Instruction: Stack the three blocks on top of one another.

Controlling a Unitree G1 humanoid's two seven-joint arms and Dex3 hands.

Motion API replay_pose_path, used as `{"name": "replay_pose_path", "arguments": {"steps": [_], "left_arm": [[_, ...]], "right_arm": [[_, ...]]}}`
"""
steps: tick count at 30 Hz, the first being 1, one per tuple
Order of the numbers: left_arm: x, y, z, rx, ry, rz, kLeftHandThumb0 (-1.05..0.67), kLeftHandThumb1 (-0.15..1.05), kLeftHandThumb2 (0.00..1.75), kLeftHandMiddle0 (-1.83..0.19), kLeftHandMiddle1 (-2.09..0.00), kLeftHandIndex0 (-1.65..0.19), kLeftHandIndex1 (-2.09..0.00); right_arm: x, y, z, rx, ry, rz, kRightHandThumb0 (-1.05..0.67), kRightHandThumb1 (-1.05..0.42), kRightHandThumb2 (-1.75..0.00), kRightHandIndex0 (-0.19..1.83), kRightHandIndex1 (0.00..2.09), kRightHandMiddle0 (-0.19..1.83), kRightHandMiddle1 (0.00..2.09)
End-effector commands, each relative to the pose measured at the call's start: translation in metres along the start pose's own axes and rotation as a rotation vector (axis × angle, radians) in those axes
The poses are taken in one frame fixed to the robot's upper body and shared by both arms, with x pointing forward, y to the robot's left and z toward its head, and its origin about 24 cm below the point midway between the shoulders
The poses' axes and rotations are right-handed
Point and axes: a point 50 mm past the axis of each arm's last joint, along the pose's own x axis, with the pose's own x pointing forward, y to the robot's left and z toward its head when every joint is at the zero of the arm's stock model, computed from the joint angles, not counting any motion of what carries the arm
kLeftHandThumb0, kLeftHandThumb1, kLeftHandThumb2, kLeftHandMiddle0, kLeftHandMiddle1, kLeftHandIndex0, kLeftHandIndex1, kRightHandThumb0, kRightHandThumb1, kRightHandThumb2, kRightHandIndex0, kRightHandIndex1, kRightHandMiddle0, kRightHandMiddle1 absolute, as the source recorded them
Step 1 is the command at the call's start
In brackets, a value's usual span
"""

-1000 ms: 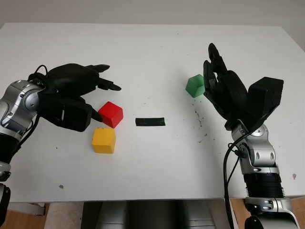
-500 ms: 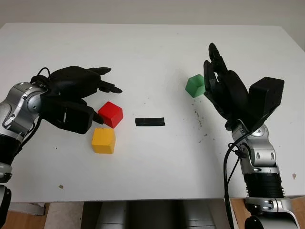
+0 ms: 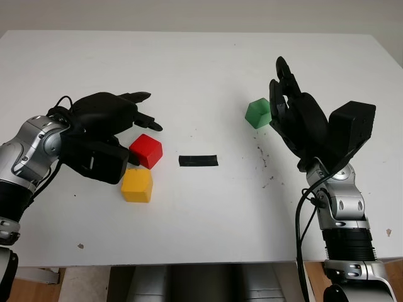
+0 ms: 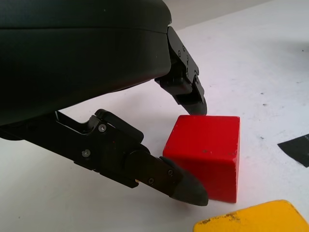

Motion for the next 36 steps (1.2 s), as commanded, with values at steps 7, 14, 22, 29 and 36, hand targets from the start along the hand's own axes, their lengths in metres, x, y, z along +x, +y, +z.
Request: {"name": "replay_pose_path", "arguments": {"steps": [7, 14, 22, 29, 36], "left_arm": [[0.002, -0.007, 0.004, 0.031, -0.014, 0.024, -0.6, 0.84, 0.05, -0.1, -0.06, -0.32, -0.87], [0.001, -0.008, 0.005, 0.014, -0.028, 0.055, -0.48, 0.89, 0.06, -0.22, -0.07, -0.43, -1.26], [0.0, -0.006, 0.001, -0.09, -0.036, 0.09, -0.4, 0.96, 0.07, -0.27, -0.07, -0.39, -1.36], [0.001, 0.002, -0.002, -0.144, -0.03, 0.07, -0.41, 1.02, 0.07, -0.25, -0.05, -0.32, -1.32], [0.005, 0.01, -0.006, -0.355, -0.066, 0.06, -0.4, 1.03, 0.06, -0.23, -0.05, -0.27, -1.46]], "right_arm": [[-0.001, -0.002, 0.003, -0.011, -0.008, -0.006, -0.77, -1.05, -0.68, -0.19, 0.0, -0.19, 0.0], [-0.002, -0.001, 0.003, -0.014, -0.011, -0.004, -0.79, -1.05, -0.67, -0.19, 0.0, -0.19, 0.0], [-0.002, 0.0, 0.003, -0.007, -0.012, -0.003, -0.77, -1.05, -0.67, -0.19, 0.0, -0.19, 0.0], [-0.003, 0.001, 0.003, -0.006, -0.011, -0.006, -0.77, -1.05, -0.66, -0.19, 0.0, -0.19, 0.0], [-0.003, 0.003, 0.003, 0.001, -0.01, -0.011, -0.76, -1.05, -0.65, -0.19, 0.0, -0.19, 0.0]]}}
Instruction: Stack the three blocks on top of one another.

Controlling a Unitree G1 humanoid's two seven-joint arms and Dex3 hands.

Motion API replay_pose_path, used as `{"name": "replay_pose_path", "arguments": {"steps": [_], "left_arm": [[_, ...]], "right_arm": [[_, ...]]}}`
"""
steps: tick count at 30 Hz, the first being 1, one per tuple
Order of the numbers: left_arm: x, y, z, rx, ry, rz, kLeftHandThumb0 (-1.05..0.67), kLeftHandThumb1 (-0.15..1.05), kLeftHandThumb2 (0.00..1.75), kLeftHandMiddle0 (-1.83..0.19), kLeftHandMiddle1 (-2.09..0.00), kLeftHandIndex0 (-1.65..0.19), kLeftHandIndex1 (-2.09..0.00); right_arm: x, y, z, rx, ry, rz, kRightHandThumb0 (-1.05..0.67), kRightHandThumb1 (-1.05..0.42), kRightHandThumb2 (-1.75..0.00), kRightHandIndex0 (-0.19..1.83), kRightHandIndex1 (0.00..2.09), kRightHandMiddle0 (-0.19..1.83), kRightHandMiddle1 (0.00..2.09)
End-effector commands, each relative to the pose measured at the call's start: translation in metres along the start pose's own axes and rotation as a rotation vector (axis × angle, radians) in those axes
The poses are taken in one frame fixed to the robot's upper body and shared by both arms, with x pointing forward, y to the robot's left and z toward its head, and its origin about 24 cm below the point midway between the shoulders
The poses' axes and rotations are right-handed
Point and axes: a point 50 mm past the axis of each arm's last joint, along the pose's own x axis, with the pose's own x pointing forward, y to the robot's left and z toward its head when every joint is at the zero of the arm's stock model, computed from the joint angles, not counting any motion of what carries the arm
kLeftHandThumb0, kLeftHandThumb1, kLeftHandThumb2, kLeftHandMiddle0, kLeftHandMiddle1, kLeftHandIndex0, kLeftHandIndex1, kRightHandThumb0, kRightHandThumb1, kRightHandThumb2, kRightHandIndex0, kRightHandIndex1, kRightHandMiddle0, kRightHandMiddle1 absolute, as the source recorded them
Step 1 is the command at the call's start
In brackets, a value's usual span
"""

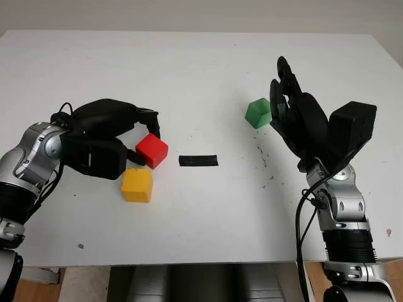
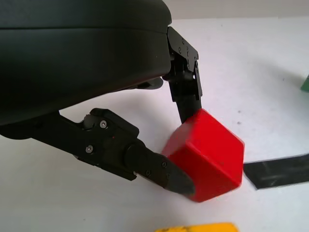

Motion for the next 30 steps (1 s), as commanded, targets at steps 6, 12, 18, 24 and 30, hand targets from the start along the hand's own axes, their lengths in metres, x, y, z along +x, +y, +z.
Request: {"name": "replay_pose_path", "arguments": {"steps": [6, 12, 18, 24, 30], "left_arm": [[0.007, 0.016, 0.004, -0.134, -0.047, 0.048, -0.44, 1.03, 0.05, -0.23, -0.05, -0.26, -1.53], [0.012, 0.016, 0.009, -0.186, -0.079, 0.075, -0.45, 1.02, 0.05, -0.22, -0.05, -0.24, -1.6], [0.019, 0.016, 0.017, -0.261, -0.152, 0.139, -0.41, 1.0, 0.05, -0.25, -0.06, -0.26, -1.6], [0.027, 0.012, 0.024, -0.306, -0.159, 0.187, -0.45, 1.0, 0.05, -0.25, -0.06, -0.27, -1.56], [0.032, -0.003, 0.032, -0.365, -0.151, 0.284, -0.43, 1.01, 0.06, -0.24, -0.05, -0.26, -1.55]], "right_arm": [[-0.002, 0.003, 0.001, -0.003, -0.006, 0.001, -0.77, -1.05, -0.65, -0.19, 0.0, -0.19, 0.0], [-0.002, 0.002, 0.001, -0.003, -0.004, -0.007, -0.76, -1.05, -0.64, -0.19, 0.0, -0.19, 0.0], [-0.001, 0.002, 0.001, -0.006, -0.01, -0.002, -0.77, -1.05, -0.63, -0.19, 0.0, -0.19, 0.0], [-0.001, 0.002, 0.002, -0.006, -0.013, 0.0, -0.75, -1.05, -0.65, -0.19, 0.0, -0.19, 0.0], [-0.001, 0.001, 0.002, -0.003, -0.013, -0.005, -0.75, -1.05, -0.64, -0.19, 0.0, -0.19, 0.0]]}}
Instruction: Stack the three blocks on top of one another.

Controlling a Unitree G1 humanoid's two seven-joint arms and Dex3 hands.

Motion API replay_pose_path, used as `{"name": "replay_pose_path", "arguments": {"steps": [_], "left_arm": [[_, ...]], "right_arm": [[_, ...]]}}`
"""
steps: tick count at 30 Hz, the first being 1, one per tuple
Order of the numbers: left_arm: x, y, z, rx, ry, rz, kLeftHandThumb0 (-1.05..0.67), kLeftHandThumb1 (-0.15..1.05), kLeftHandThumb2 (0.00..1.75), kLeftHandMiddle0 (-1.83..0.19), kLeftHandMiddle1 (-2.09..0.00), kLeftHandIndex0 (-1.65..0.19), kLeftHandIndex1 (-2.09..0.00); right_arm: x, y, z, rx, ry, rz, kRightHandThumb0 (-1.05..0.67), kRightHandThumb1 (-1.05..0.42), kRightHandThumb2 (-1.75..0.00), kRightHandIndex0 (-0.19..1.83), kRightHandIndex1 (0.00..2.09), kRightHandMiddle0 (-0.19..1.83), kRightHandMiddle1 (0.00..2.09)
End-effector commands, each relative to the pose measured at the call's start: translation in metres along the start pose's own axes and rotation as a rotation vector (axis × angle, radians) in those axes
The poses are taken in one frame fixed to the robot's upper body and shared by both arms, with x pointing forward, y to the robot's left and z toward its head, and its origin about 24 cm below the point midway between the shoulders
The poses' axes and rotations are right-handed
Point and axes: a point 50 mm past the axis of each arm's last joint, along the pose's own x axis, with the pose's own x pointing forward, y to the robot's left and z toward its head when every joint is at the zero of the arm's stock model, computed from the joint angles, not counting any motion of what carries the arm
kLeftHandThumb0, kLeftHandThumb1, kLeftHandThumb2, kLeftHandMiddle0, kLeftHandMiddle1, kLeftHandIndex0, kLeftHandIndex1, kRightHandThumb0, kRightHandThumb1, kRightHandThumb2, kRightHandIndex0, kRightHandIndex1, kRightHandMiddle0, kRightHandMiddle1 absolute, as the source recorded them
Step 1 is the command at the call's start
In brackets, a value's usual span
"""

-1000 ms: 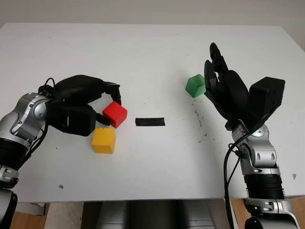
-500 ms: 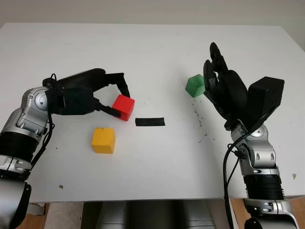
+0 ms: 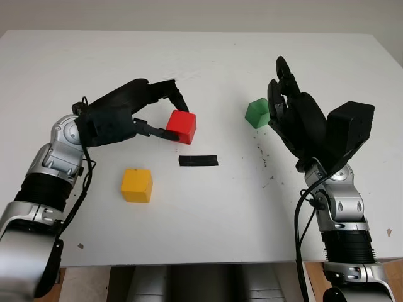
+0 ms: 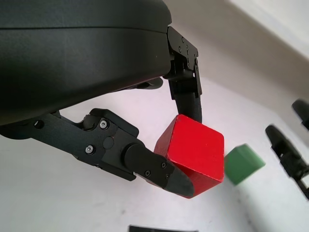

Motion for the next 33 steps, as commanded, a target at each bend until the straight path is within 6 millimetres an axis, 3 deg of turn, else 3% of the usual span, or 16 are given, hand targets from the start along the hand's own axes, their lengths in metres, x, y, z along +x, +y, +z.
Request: {"name": "replay_pose_path", "arguments": {"steps": [1, 12, 24, 33], "left_arm": [[-0.001, -0.007, 0.002, -0.012, -0.004, 0.021, -0.42, 1.01, 0.06, -0.23, -0.05, -0.25, -1.57], [-0.013, -0.041, 0.009, -0.017, 0.065, 0.018, -0.38, 1.01, 0.05, -0.26, -0.06, -0.24, -1.72], [-0.02, -0.051, 0.011, 0.016, 0.103, -0.025, -0.36, 1.01, 0.05, -0.27, -0.06, -0.22, -1.8], [-0.02, -0.058, 0.01, 0.031, 0.126, -0.043, -0.35, 1.0, 0.05, -0.28, -0.06, -0.22, -1.74]], "right_arm": [[-0.001, -0.001, 0.003, 0.0, -0.016, -0.006, -0.75, -1.05, -0.64, -0.19, 0.0, -0.19, 0.0], [-0.003, 0.0, 0.002, 0.008, -0.009, -0.003, -0.76, -1.05, -0.63, -0.19, 0.0, -0.19, 0.0], [-0.003, 0.001, 0.001, 0.004, -0.007, -0.007, -0.77, -1.05, -0.62, -0.19, 0.0, -0.19, 0.0], [-0.004, 0.001, 0.0, 0.009, -0.011, -0.008, -0.76, -1.05, -0.64, -0.19, 0.0, -0.19, 0.0]]}}
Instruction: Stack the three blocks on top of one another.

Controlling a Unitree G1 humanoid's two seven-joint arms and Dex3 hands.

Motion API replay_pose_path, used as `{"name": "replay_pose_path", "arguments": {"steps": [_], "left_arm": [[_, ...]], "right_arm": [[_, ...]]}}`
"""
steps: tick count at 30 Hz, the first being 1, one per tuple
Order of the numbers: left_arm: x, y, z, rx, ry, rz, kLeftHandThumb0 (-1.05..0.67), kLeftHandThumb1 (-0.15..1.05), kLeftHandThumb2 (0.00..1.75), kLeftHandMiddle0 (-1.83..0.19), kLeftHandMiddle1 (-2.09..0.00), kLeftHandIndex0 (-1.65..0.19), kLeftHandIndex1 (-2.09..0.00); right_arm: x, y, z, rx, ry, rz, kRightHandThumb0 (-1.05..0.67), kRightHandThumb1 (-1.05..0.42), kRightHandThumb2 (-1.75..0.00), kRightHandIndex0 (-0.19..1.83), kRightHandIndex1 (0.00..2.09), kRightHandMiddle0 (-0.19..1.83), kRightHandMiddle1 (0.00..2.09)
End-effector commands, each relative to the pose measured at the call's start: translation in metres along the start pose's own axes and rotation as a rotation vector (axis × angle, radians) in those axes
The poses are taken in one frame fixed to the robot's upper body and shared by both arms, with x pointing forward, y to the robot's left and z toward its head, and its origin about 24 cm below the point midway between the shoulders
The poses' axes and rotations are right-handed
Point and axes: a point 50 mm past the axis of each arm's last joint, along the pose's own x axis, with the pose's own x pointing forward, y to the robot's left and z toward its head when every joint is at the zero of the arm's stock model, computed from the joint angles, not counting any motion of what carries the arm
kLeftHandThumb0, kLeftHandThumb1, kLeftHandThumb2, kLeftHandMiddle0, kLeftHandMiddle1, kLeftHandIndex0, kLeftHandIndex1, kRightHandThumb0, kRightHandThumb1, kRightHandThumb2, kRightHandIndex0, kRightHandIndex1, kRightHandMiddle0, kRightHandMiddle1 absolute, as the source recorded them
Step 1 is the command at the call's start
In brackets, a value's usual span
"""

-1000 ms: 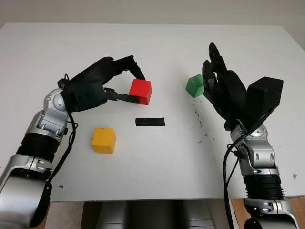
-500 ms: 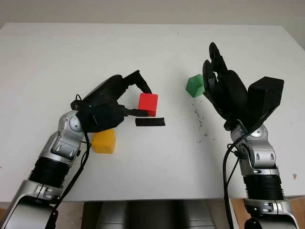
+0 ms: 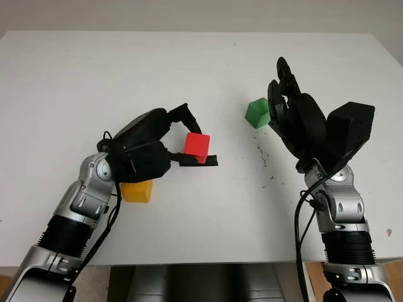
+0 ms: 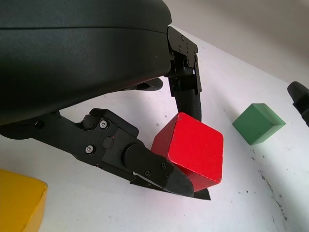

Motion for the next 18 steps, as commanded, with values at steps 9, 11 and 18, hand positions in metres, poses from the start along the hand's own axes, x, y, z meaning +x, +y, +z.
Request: {"name": "replay_pose_path", "arguments": {"steps": [9, 11, 18], "left_arm": [[0.0024, -0.0033, -0.0013, 0.017, 0.004, -0.001, -0.34, 1.01, 0.05, -0.28, -0.06, -0.22, -1.74], [0.0026, -0.0037, -0.0019, 0.017, 0.004, -0.001, -0.35, 1.01, 0.05, -0.27, -0.06, -0.22, -1.74], [0.0032, -0.004, -0.0032, 0.025, 0.005, 0.006, -0.4, 0.98, 0.05, -0.19, -0.04, -0.25, -1.27]], "right_arm": [[-0.0034, 0.001, 0.002, 0.004, -0.011, 0.001, -0.76, -1.05, -0.64, -0.19, 0.0, -0.19, 0.0], [-0.0039, 0.0009, 0.002, 0.005, -0.009, 0.003, -0.76, -1.05, -0.64, -0.19, 0.0, -0.19, 0.0], [-0.0045, 0.0009, 0.0018, 0.007, -0.008, 0.0, -0.76, -1.05, -0.64, -0.19, 0.0, -0.19, 0.0]]}}
